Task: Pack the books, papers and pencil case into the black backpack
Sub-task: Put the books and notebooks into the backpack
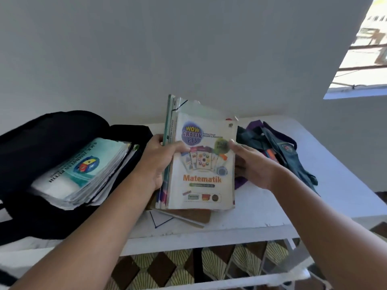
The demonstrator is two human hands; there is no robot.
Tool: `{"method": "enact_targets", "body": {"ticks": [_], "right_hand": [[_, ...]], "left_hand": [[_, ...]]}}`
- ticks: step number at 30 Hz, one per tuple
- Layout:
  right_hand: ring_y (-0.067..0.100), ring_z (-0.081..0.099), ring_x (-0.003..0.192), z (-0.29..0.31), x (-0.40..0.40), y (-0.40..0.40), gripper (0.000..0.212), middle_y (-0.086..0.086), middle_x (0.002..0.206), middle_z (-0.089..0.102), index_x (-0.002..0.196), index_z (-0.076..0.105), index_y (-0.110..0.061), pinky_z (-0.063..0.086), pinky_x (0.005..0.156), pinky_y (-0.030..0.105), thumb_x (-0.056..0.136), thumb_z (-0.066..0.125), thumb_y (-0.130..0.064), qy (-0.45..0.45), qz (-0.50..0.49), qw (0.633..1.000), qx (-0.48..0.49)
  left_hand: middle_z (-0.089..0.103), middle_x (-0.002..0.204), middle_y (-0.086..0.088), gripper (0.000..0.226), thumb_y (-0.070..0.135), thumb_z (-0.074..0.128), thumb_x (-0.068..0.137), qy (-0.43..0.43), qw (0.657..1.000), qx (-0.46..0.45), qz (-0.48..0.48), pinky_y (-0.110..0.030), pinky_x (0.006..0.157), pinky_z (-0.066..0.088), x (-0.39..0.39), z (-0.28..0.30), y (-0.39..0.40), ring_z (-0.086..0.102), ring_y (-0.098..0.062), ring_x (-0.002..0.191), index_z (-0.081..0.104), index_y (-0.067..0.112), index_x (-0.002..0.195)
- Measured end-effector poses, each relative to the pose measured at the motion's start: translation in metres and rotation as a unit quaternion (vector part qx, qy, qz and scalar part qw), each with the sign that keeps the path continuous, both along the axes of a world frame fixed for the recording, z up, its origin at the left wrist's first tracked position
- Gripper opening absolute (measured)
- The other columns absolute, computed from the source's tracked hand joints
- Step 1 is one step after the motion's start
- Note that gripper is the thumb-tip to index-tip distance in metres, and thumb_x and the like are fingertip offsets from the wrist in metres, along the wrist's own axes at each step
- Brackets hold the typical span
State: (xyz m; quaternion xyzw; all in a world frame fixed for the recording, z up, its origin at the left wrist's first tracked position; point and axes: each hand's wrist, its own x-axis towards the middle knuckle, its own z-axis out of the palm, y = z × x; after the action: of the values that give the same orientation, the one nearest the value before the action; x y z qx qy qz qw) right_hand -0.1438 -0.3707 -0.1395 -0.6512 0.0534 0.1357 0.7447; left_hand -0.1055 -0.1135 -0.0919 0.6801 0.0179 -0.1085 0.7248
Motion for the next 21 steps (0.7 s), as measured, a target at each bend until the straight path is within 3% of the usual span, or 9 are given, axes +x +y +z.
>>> {"method": "enact_targets", "body": {"ticks": [3,5,9,11,14,18,21], "right_hand": [[0.045,0.069,0.116,0.019,0.001,0.016,0.078,0.02,0.125,0.072,0.138,0.055,-0.009,0.056,0.096,0.062,0.076,0.088,-0.044,-0.077,-0.036,0.996,0.005],[0.043,0.073,0.107,0.036,0.005,0.022,0.07,0.019,0.115,0.076,0.13,0.062,-0.006,0.057,0.094,0.064,0.071,0.091,-0.03,-0.126,-0.137,0.982,0.014],[0.036,0.078,0.095,0.056,0.011,0.028,0.054,0.014,0.105,0.079,0.117,0.069,-0.007,0.063,0.083,0.051,0.07,0.095,-0.012,-0.241,-0.248,0.938,0.003],[0.033,0.078,0.095,0.049,0.009,0.031,0.055,0.012,0.106,0.079,0.118,0.067,-0.007,0.064,0.079,0.047,0.071,0.094,-0.009,-0.257,-0.26,0.93,-0.017],[0.027,0.078,0.095,0.017,-0.002,0.034,0.053,0.007,0.104,0.08,0.115,0.072,-0.01,0.064,0.084,0.049,0.067,0.094,-0.01,-0.212,-0.225,0.949,-0.062],[0.025,0.079,0.092,0.003,-0.007,0.036,0.032,0.005,0.097,0.081,0.099,0.08,-0.018,0.064,0.085,0.052,0.072,0.092,-0.005,-0.181,-0.239,0.952,-0.054],[0.026,0.079,0.091,0.013,-0.006,0.045,0.035,0.006,0.097,0.081,0.106,0.077,-0.009,0.065,0.081,0.048,0.074,0.092,-0.008,-0.193,-0.249,0.948,-0.045]], "left_hand": [[0.075,0.098,-0.019,0.055,-0.011,0.078,0.075,-0.085,0.996,-0.014,-0.003,-0.039,0.059,0.061,-0.002,0.016,-0.001,0.076,-0.028,0.073,0.054,-0.002,0.123],[0.073,0.099,-0.014,0.054,-0.013,0.077,0.077,-0.177,0.984,0.007,-0.007,-0.035,0.062,0.061,-0.001,0.023,-0.005,0.076,-0.023,0.078,0.049,-0.001,0.122],[0.071,0.105,-0.007,0.053,-0.007,0.081,0.078,-0.285,0.958,0.017,0.012,-0.029,0.068,0.061,0.011,0.025,-0.019,0.074,-0.016,0.089,0.049,0.012,0.116],[0.075,0.106,-0.001,0.055,-0.005,0.085,0.076,-0.27,0.963,-0.005,0.016,-0.032,0.074,0.063,0.02,0.011,-0.023,0.075,-0.016,0.094,0.056,0.02,0.116],[0.079,0.099,0.005,0.054,-0.004,0.086,0.076,-0.193,0.981,-0.002,-0.009,-0.035,0.078,0.064,0.023,-0.031,-0.02,0.076,-0.015,0.093,0.063,0.014,0.121],[0.078,0.102,0.003,0.051,-0.005,0.082,0.081,-0.163,0.986,0.005,-0.018,-0.032,0.079,0.063,0.017,-0.057,-0.021,0.075,-0.018,0.097,0.061,0.016,0.123],[0.072,0.112,-0.002,0.054,0.012,0.087,0.081,-0.145,0.989,0.004,-0.006,-0.036,0.08,0.063,0.021,-0.058,-0.018,0.074,-0.017,0.101,0.052,0.024,0.12]]}}
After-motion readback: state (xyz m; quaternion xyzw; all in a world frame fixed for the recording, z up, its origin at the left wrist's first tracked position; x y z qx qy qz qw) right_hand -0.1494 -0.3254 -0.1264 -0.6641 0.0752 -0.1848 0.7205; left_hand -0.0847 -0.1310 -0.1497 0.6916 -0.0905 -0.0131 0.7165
